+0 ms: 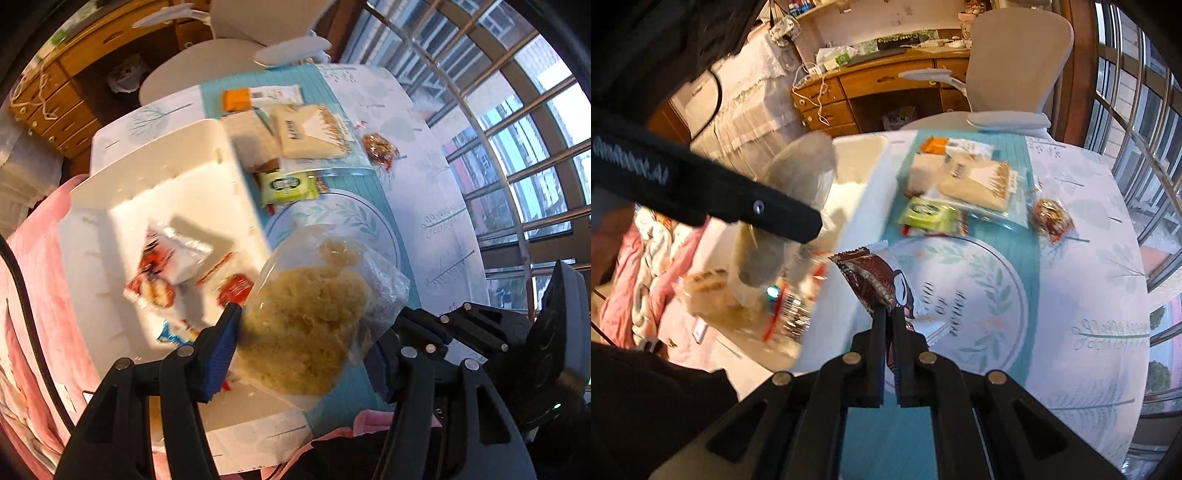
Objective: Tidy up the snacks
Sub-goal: 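Carry both snacks into the white tray and open both tools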
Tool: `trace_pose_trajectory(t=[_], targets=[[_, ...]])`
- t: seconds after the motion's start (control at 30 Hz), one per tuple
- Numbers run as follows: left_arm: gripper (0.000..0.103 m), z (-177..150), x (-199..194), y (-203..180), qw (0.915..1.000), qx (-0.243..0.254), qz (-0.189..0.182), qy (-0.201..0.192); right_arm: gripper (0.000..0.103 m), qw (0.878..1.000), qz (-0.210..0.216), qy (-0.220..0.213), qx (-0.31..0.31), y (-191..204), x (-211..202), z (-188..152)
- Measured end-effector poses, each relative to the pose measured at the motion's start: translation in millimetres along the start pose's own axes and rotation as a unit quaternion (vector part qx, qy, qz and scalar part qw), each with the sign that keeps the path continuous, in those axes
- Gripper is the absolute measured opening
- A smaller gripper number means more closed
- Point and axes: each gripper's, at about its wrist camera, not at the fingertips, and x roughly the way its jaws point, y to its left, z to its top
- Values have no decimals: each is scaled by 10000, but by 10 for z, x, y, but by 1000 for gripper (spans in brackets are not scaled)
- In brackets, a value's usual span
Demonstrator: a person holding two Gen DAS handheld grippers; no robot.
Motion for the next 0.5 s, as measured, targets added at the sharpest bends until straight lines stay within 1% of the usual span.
trace_pose_trajectory(t=[0.1,0.27,0.5], targets=[[60,-125,-69,217,9998,-191,-39,-35,3,9999,29,-112,-9,198,-51,58],[60,-318,-113,596,9989,-451,-80,-77,3,9997,172,-149,91,479,-33,112],[60,-565,-100,1028,9975,-646,-257,-85,3,9996,247,41,90,896,118,72]])
